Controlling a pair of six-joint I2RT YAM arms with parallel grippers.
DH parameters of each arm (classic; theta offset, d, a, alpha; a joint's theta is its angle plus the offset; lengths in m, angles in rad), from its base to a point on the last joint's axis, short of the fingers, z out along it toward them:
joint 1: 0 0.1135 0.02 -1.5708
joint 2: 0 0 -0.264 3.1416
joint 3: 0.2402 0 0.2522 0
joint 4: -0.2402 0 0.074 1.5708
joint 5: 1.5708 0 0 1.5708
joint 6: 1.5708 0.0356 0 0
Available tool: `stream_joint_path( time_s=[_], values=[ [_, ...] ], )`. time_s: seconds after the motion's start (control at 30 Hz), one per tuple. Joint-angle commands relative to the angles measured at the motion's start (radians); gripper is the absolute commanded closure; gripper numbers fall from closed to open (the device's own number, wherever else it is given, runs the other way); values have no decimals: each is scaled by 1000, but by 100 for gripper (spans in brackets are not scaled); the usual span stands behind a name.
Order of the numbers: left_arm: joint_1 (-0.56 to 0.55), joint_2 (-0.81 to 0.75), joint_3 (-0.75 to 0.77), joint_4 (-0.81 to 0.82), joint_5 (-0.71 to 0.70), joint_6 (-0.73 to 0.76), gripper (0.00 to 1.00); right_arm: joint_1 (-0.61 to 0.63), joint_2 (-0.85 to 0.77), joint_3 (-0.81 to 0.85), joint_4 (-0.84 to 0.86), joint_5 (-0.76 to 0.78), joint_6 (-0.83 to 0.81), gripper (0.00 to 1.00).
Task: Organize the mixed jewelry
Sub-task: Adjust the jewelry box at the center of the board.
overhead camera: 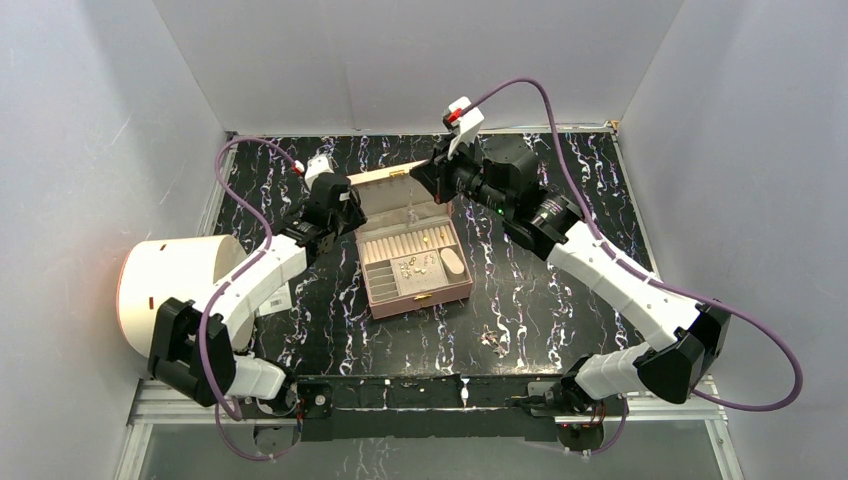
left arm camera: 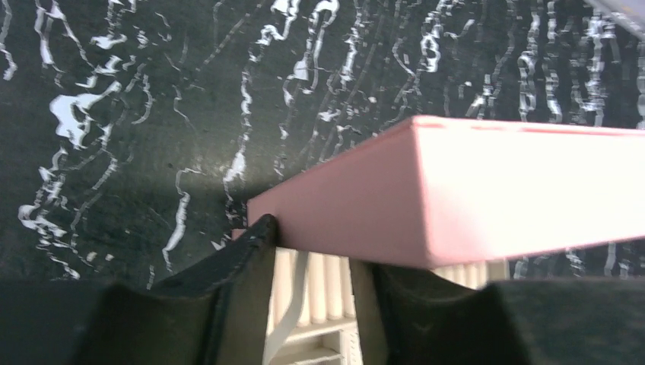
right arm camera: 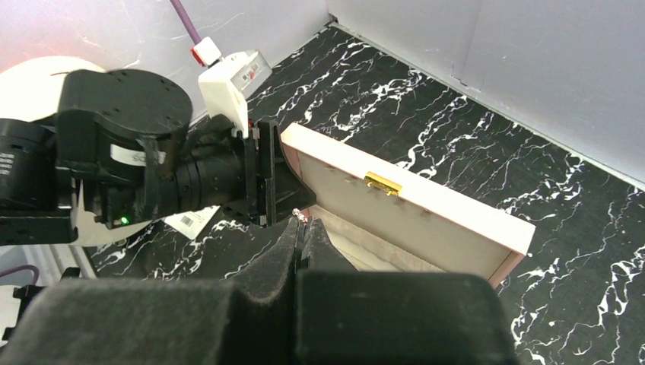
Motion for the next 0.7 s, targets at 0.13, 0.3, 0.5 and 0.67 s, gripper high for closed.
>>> stream_joint_path(
  time_s=[0.13, 0.3, 0.5, 0.67],
  values=[
    [-11, -185, 6, -2, 90, 10, 55, -1, -44, -9, 22, -94, -11, 100],
    [-10, -315, -1, 25, 146, 73, 52, 0, -16, 30, -47, -183, -77, 100],
    [-10, -337, 11, 131, 422, 164, 49, 0, 41, 125, -191, -269, -148, 100],
    [-10, -283, 30, 237, 750, 192, 49, -1, 62, 190, -296, -365, -220, 100]
  ],
)
